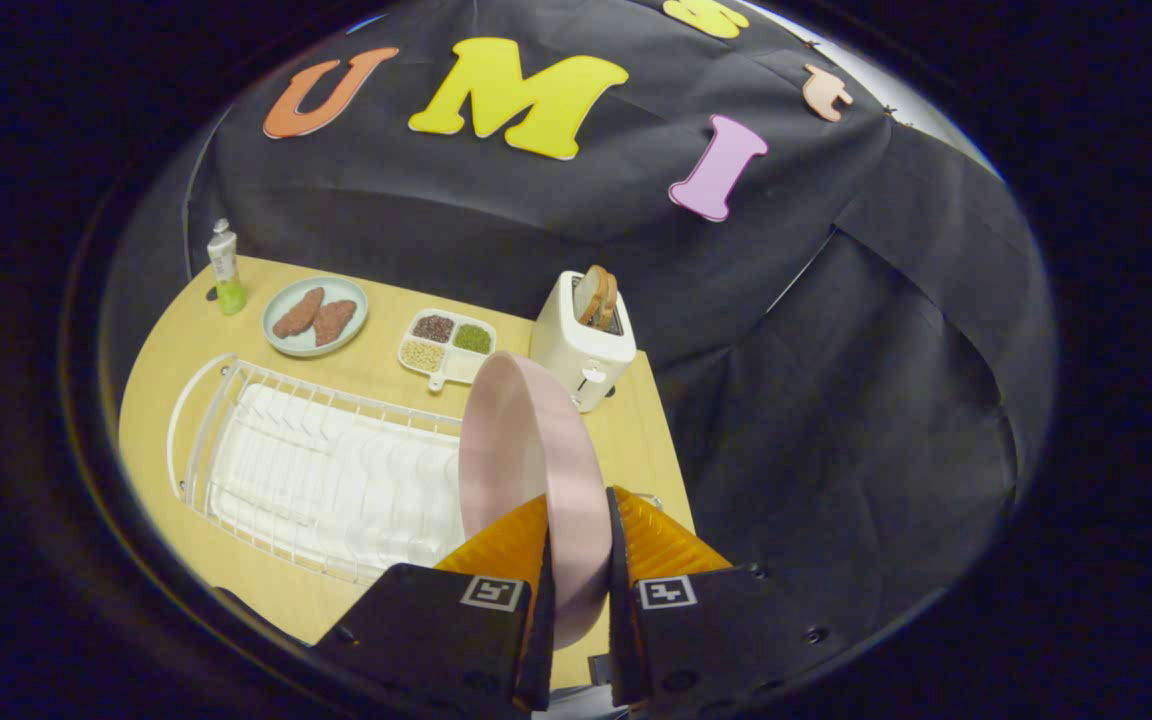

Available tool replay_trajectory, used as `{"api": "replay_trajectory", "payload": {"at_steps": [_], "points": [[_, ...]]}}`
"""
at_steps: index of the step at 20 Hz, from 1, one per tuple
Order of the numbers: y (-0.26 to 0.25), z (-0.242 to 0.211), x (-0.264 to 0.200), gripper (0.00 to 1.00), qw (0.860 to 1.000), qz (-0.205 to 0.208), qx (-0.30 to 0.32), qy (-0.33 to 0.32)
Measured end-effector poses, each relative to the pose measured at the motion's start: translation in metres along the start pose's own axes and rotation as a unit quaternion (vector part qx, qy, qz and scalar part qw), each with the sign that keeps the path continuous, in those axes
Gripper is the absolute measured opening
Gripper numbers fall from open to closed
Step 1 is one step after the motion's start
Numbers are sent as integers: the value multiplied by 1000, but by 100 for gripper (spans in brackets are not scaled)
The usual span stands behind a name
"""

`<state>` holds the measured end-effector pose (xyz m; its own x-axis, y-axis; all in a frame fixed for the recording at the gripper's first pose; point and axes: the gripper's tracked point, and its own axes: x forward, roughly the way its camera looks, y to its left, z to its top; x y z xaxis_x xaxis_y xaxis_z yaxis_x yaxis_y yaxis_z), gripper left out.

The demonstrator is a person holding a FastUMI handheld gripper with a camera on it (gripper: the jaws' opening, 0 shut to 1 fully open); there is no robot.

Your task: Take the plate from the dish rack, then take the spoon from the basket and place it into the plate.

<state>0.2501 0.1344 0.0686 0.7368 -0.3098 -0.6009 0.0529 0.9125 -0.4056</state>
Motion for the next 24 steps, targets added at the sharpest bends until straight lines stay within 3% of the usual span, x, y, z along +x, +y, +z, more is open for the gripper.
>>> {"api": "replay_trajectory", "payload": {"at_steps": [2,6,10,16,21,24], "points": [[2,-23,-22,28,999,40,14,-12],[29,-88,-48,28,986,158,52,-24],[66,-161,-47,28,971,230,56,-22],[111,-240,-4,28,946,288,145,32],[107,-266,34,29,935,293,194,56],[101,-279,52,38,935,291,191,61]]}}
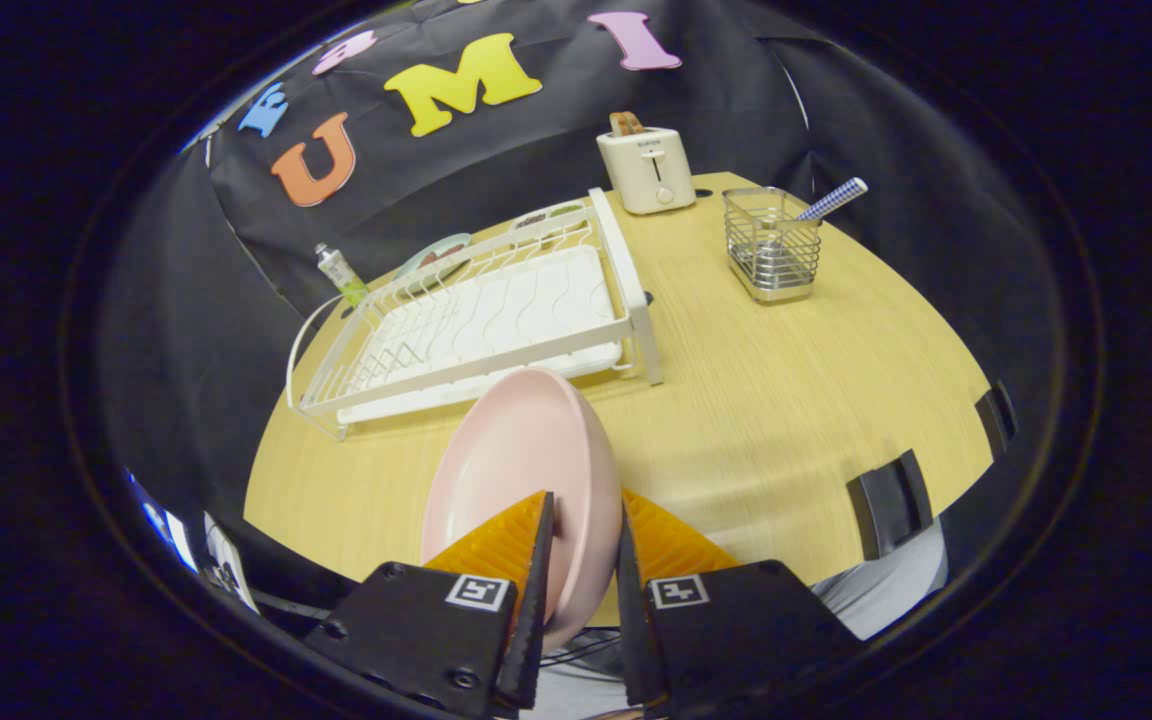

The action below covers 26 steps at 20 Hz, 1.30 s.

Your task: Take the plate from the dish rack, then take the spoon from the basket and place it into the plate.

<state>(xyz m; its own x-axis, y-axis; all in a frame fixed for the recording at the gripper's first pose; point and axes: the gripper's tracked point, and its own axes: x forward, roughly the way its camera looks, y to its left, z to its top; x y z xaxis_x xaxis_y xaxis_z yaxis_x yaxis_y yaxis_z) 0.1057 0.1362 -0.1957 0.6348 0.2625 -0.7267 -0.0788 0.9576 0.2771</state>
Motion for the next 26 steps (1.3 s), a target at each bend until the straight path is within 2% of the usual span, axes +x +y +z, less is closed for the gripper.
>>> {"api": "replay_trajectory", "payload": {"at_steps": [4,6,8,9,11,12,17,20,24,26], "points": [[-5,2,6,42,1000,18,10,-9],[-12,6,9,41,1000,7,-3,-29],[-22,14,8,46,998,-13,-21,-64],[-31,18,6,54,995,-32,-33,-83],[-43,28,2,79,988,-63,-63,-127],[-44,32,-2,91,983,-64,-73,-153],[-40,46,-20,98,965,1,-101,-240],[-52,63,-36,98,946,14,-117,-302],[-85,87,-47,100,924,-6,-123,-361],[-99,97,-48,100,921,-2,-107,-375]]}}
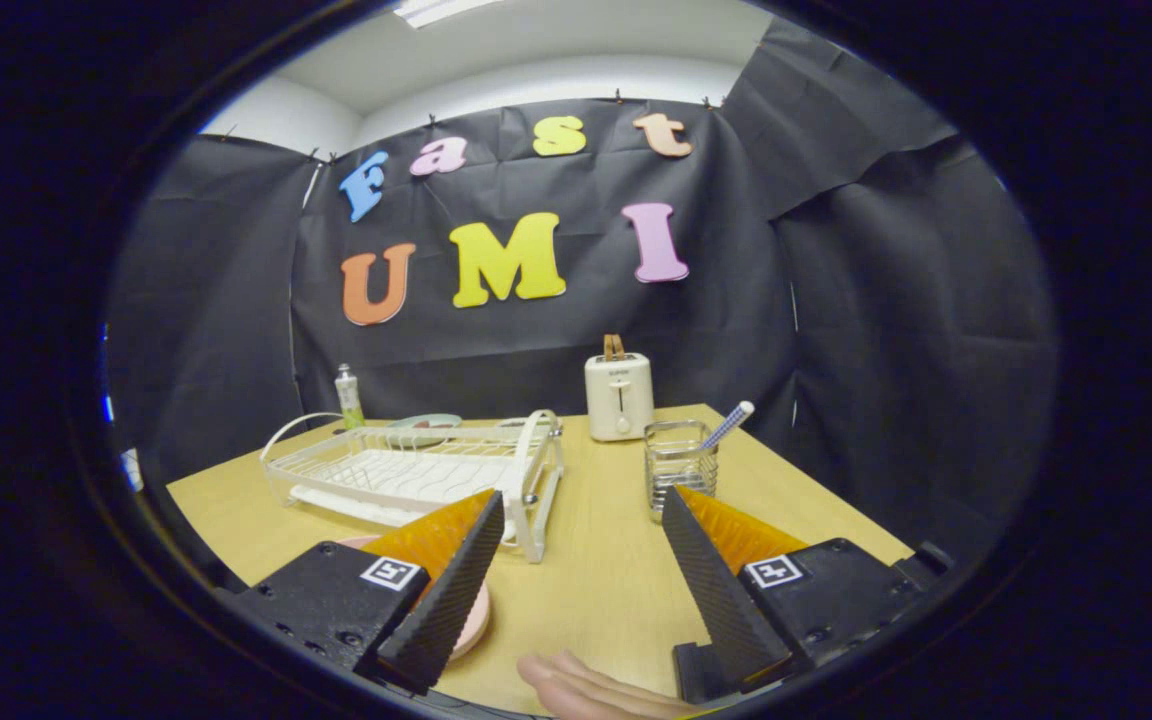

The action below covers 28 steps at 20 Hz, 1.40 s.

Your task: Take the plate from the dish rack, then take the spoon from the basket and place it into the plate.

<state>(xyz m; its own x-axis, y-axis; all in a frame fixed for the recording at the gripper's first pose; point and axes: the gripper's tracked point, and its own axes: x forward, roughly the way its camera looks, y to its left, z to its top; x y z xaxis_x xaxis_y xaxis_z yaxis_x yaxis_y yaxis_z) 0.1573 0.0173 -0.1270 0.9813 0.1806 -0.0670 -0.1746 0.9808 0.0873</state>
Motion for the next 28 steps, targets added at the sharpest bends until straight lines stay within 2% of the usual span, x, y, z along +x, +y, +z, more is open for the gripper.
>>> {"api": "replay_trajectory", "payload": {"at_steps": [4,9,13,17,18,23,26,28], "points": [[-25,4,19,100,1000,29,10,2],[-98,17,67,100,998,-56,1,16],[-107,32,99,100,999,-31,25,12],[-118,33,139,93,998,-46,34,18],[-122,35,147,82,998,-54,29,11],[-95,37,164,27,1000,-19,7,12],[-86,40,165,19,999,-21,-23,25],[-83,49,164,19,999,-33,-32,25]]}}
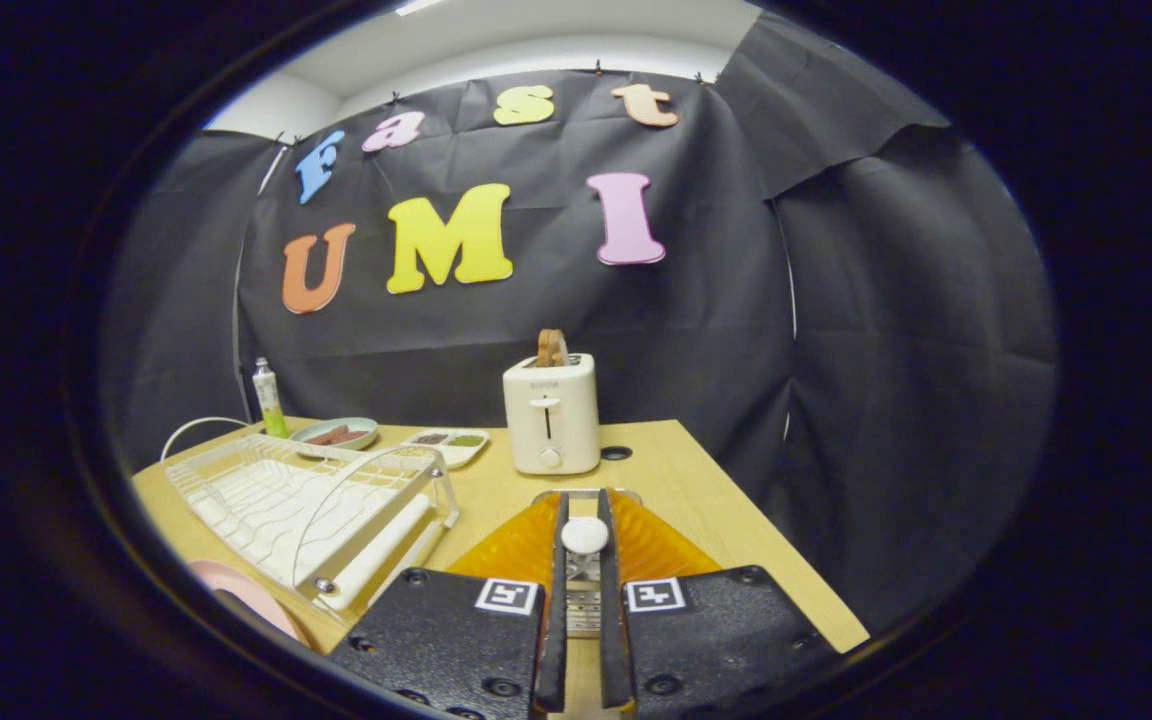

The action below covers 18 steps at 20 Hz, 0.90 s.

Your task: Take the plate from the dish rack, then take the spoon from the basket and place it into the plate.

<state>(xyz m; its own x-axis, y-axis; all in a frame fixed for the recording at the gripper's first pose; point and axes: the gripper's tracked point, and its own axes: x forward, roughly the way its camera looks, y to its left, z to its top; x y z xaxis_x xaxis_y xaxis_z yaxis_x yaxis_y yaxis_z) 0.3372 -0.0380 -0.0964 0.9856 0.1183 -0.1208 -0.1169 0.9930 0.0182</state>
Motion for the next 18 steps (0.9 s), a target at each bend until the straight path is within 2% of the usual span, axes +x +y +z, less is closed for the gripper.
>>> {"api": "replay_trajectory", "payload": {"at_steps": [9,15,18], "points": [[9,81,-41,19,998,-20,7,-60],[47,134,-101,19,995,25,31,-96],[78,149,-134,19,994,51,38,-89]]}}
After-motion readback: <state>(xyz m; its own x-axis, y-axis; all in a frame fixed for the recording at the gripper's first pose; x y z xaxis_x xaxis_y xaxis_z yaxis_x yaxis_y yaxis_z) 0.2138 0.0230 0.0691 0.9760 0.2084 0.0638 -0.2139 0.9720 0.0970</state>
